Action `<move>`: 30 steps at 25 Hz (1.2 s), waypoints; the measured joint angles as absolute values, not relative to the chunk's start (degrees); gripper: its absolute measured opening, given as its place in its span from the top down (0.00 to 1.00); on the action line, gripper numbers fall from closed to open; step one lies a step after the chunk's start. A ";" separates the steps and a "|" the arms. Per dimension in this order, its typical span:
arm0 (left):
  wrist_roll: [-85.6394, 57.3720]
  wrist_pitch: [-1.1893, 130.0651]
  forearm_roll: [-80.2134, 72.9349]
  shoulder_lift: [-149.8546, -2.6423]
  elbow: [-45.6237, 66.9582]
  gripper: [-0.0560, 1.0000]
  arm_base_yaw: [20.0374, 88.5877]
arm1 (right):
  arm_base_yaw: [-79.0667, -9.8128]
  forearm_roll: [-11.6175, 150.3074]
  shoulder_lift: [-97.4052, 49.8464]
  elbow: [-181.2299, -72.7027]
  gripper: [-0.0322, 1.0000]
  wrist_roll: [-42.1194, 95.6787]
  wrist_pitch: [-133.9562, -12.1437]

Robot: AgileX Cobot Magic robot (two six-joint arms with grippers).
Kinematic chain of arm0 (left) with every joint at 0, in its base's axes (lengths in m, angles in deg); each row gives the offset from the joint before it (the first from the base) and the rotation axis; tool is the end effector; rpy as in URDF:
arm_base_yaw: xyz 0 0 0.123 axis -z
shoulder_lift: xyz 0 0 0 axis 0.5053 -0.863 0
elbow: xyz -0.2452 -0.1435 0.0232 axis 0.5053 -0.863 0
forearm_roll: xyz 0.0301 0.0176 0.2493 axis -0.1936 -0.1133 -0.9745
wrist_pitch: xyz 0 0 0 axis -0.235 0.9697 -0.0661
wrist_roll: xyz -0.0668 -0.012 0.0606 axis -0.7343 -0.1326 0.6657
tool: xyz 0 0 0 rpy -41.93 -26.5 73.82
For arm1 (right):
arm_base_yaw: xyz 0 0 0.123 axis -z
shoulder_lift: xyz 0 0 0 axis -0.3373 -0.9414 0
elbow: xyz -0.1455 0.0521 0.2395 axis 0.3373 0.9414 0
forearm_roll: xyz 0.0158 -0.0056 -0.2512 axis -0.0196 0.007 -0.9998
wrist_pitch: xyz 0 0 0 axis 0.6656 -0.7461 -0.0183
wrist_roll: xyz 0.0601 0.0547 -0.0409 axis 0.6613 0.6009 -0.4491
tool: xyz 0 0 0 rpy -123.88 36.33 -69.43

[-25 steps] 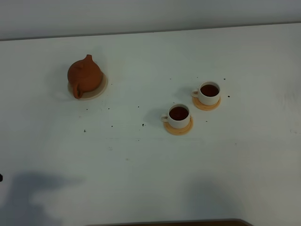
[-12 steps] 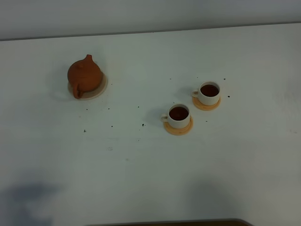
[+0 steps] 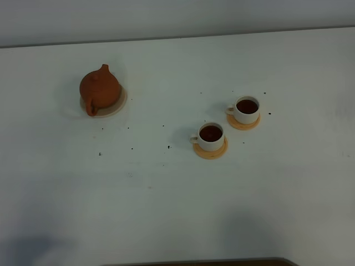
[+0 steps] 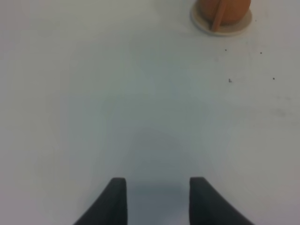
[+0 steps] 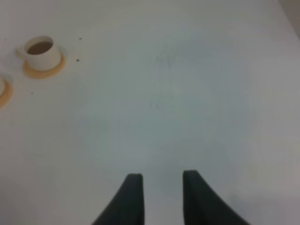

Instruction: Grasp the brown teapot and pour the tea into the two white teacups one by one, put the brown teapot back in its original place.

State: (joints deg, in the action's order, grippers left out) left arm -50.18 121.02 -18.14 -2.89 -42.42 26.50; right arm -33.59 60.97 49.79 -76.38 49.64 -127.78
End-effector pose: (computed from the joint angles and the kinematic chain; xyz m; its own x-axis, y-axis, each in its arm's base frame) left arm -0.0012 0.0014 0.2673 -0.4774 -0.0583 -0.8767 -0.0928 0.9956 -0.0156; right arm -0.0097 -0.0030 0.2773 -0.4686 -0.1196 -0.8753 -0.2351 0.9719 -0.0069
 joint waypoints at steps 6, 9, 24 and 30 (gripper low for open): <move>-50.07 121.02 -18.14 -2.90 -42.47 0.61 26.50 | -33.59 60.97 49.79 -76.38 0.74 49.64 -127.78; -50.03 121.02 -18.08 -2.90 -42.47 0.61 26.50 | -33.59 60.97 49.79 -76.38 0.74 49.64 -127.78; -49.90 121.02 -17.87 -2.90 -42.47 0.61 26.94 | -33.59 60.97 49.79 -76.38 0.74 49.64 -127.78; -49.90 121.02 -17.87 -2.90 -42.47 0.61 26.94 | -33.59 60.97 49.79 -76.38 0.74 49.64 -127.78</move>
State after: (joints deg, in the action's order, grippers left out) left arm -49.90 121.02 -17.87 -2.90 -42.47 26.94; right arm -33.59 60.97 49.79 -76.38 49.64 -127.78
